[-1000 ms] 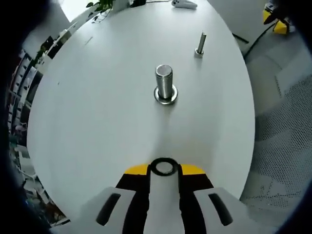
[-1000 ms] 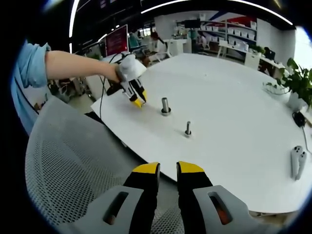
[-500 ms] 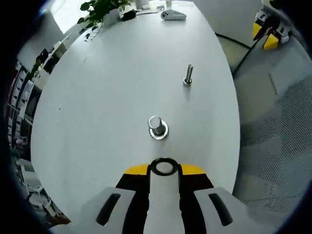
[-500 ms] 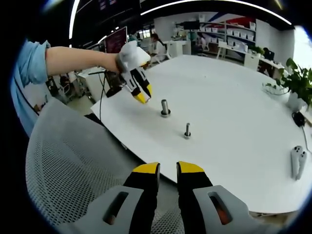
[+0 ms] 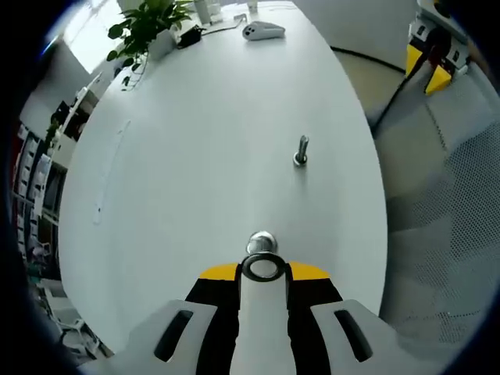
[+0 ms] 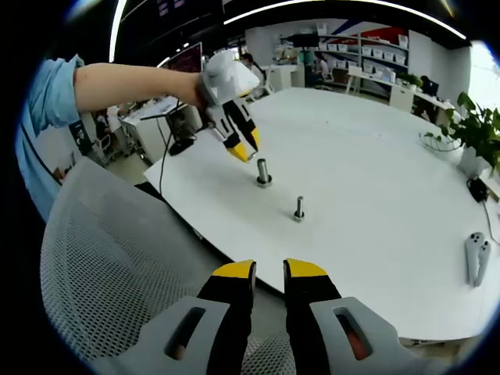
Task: Place the washer onto the threaded stud by aligning its center hole with the stud, sliding it down to the base, and recovering from edge contact or off-axis alignment until the washer reaches the visible bottom stop.
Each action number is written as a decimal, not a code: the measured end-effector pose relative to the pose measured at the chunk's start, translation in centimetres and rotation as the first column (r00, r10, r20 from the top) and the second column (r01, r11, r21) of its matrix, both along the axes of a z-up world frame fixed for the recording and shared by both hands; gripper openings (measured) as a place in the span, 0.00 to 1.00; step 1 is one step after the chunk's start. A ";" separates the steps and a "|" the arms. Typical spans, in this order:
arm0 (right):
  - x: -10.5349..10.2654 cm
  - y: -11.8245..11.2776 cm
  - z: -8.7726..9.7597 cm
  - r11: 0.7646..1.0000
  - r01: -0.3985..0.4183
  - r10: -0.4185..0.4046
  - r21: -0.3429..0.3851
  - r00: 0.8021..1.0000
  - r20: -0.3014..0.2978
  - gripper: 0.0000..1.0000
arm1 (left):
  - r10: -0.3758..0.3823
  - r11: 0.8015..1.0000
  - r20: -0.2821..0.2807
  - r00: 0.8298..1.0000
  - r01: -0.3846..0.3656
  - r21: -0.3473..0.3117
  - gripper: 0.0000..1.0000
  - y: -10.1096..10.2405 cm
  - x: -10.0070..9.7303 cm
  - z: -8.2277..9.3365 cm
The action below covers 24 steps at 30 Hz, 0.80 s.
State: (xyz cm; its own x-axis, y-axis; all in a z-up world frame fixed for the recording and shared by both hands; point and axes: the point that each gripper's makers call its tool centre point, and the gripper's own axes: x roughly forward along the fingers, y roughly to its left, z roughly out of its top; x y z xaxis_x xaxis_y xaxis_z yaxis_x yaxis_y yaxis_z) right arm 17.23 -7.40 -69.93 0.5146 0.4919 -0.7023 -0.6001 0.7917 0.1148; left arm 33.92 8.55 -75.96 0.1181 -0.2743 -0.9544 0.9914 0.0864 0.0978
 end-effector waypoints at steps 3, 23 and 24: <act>0.0 0.0 0.0 1.000 0.000 0.000 0.000 1.000 -0.001 0.17 | -0.013 1.000 -0.001 1.000 0.013 0.021 0.20 -0.4 0.3 -0.5; 0.0 0.1 0.1 1.000 0.000 0.000 0.014 1.000 0.003 0.17 | -0.103 0.980 -0.026 0.994 0.106 0.171 0.20 -1.2 0.5 -2.9; 0.0 0.1 0.1 1.000 0.000 0.000 0.014 1.000 0.003 0.17 | -0.103 0.979 -0.023 0.994 0.106 0.175 0.20 -1.3 0.6 -3.1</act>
